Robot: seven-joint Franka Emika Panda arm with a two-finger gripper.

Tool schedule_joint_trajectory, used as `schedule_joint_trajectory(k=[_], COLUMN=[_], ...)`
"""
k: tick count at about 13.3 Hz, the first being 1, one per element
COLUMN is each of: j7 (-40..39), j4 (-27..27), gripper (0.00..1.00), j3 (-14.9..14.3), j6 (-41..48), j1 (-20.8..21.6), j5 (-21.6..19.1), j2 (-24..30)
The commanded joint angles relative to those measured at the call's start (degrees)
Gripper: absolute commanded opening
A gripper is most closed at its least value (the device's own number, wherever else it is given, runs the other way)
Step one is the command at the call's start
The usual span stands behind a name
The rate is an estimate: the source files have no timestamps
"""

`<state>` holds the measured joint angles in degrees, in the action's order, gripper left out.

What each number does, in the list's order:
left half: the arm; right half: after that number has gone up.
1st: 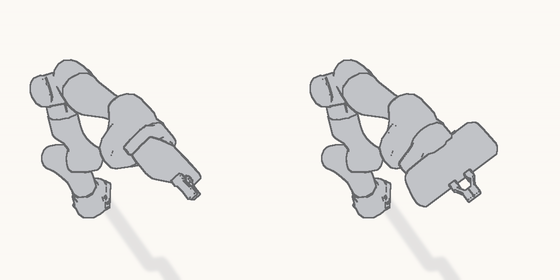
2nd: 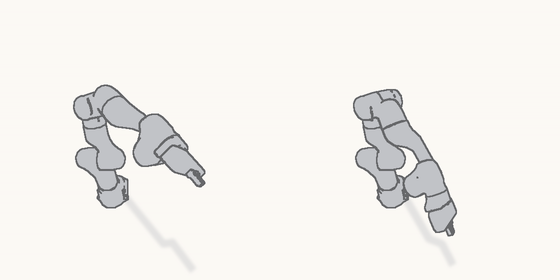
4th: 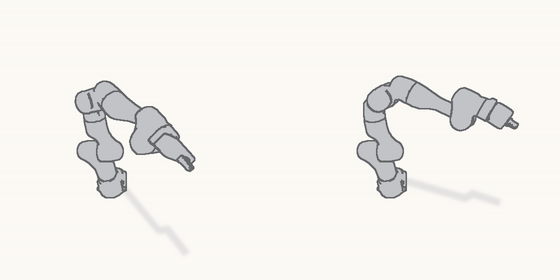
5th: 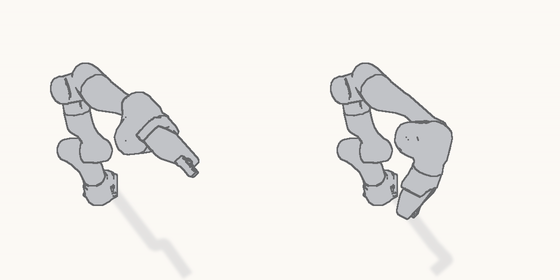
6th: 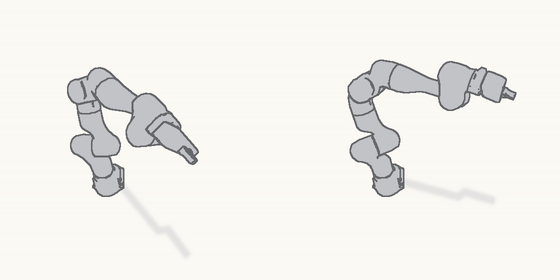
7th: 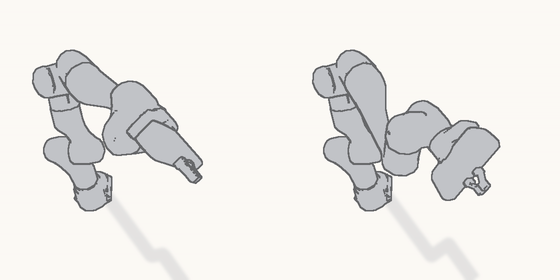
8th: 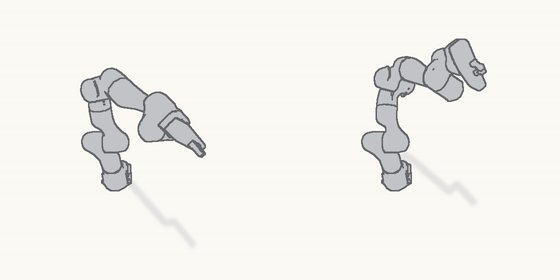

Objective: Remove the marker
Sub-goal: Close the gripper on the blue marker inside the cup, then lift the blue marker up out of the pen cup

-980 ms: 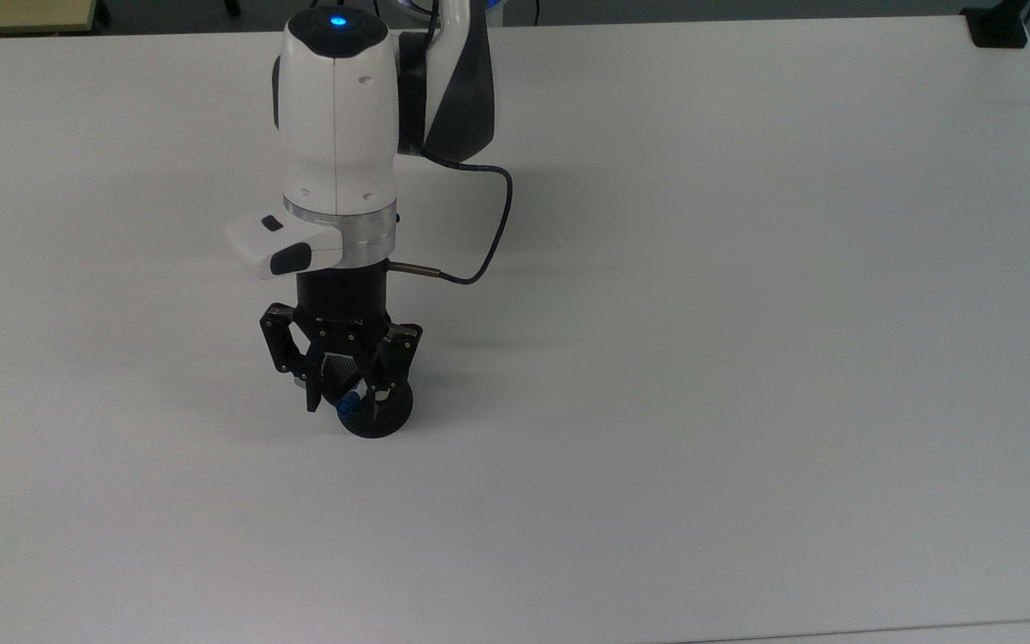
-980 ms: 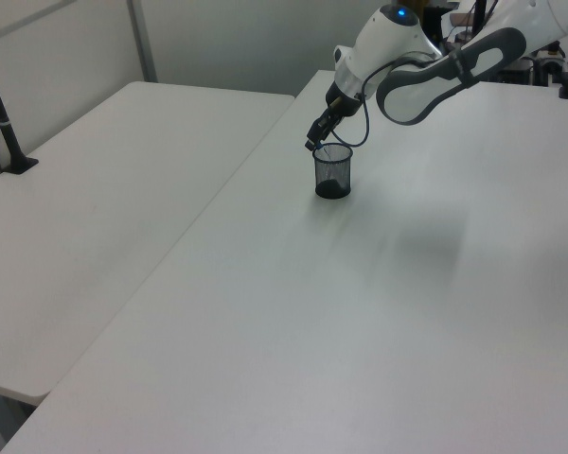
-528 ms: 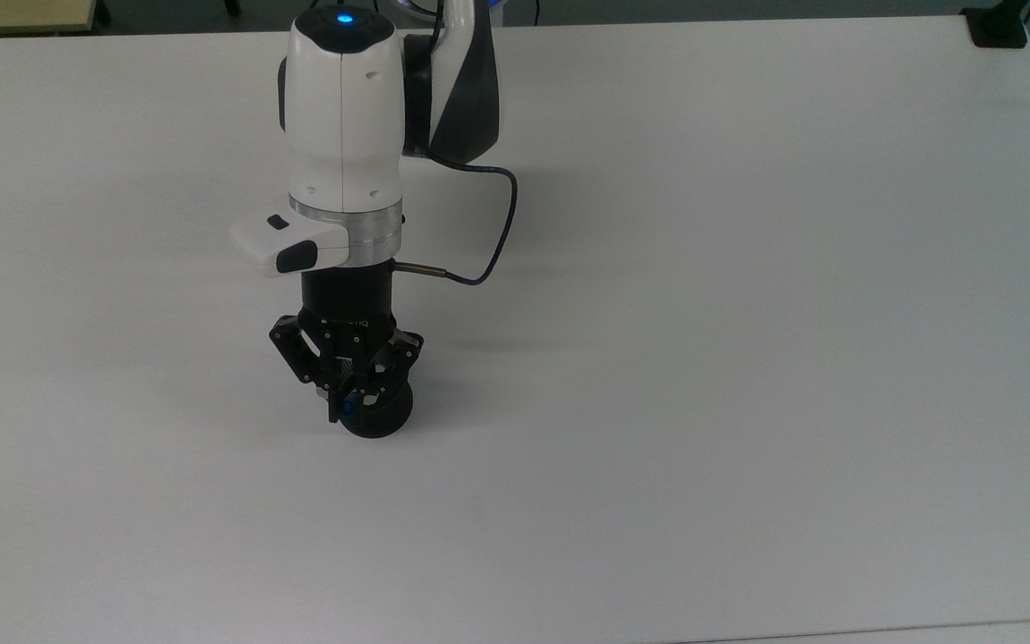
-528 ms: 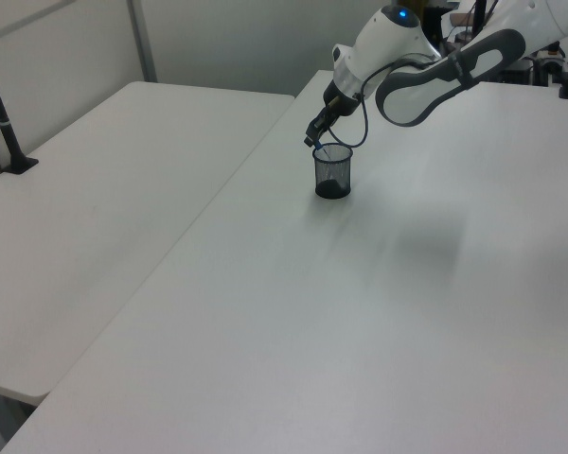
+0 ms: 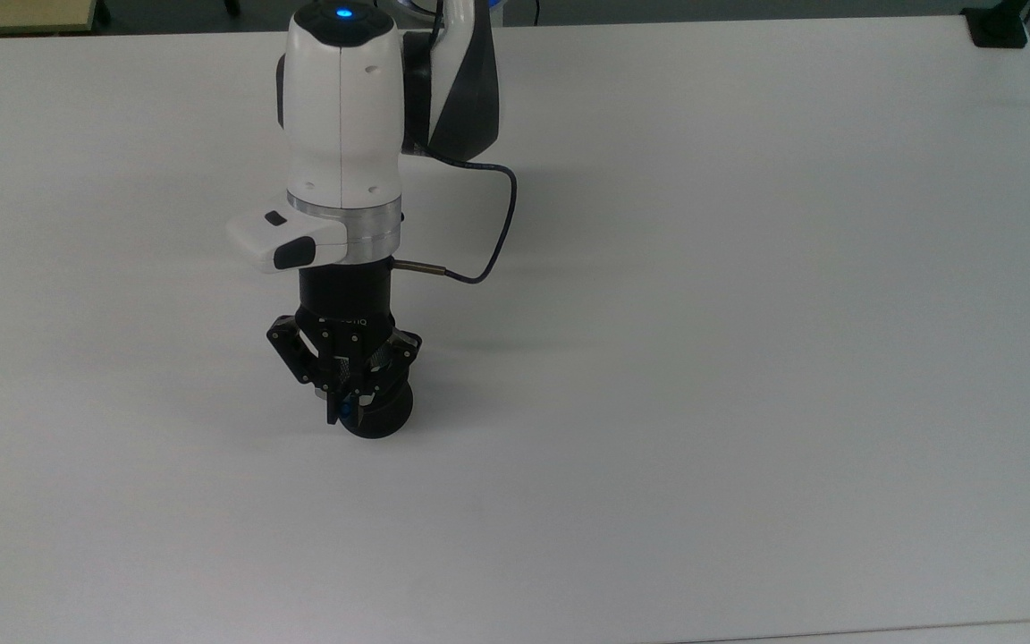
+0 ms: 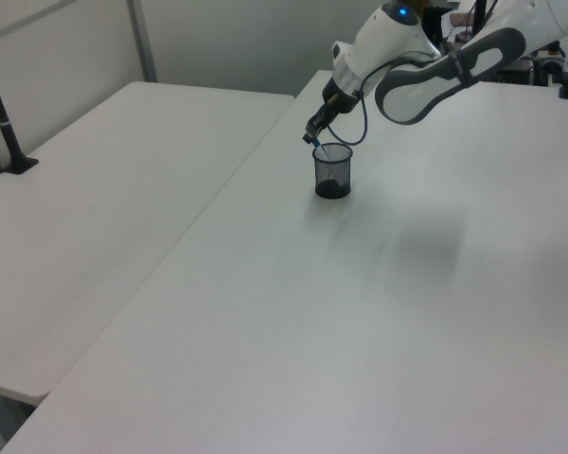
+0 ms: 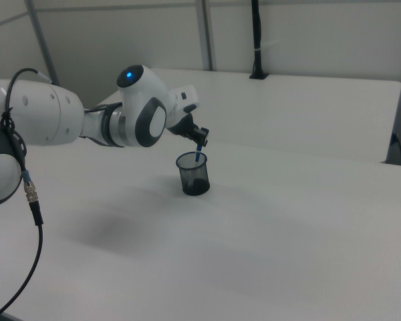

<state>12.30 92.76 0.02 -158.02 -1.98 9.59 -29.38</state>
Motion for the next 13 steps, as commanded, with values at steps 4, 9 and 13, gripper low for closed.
schedule_joint_trajectory(k=[4, 9, 13], j7=[1.50, 1.32, 1.41], j4=[0.23, 0.14, 0.14], gripper=[0.13, 0.13, 0.13], j3=[-0.46, 0.33, 0.60], j6=[0.16, 7.00, 12.64], j1=[-0.04, 0.66, 4.00], j5=[1.04, 1.30, 0.96], j2=[6.69, 9.77, 10.57])
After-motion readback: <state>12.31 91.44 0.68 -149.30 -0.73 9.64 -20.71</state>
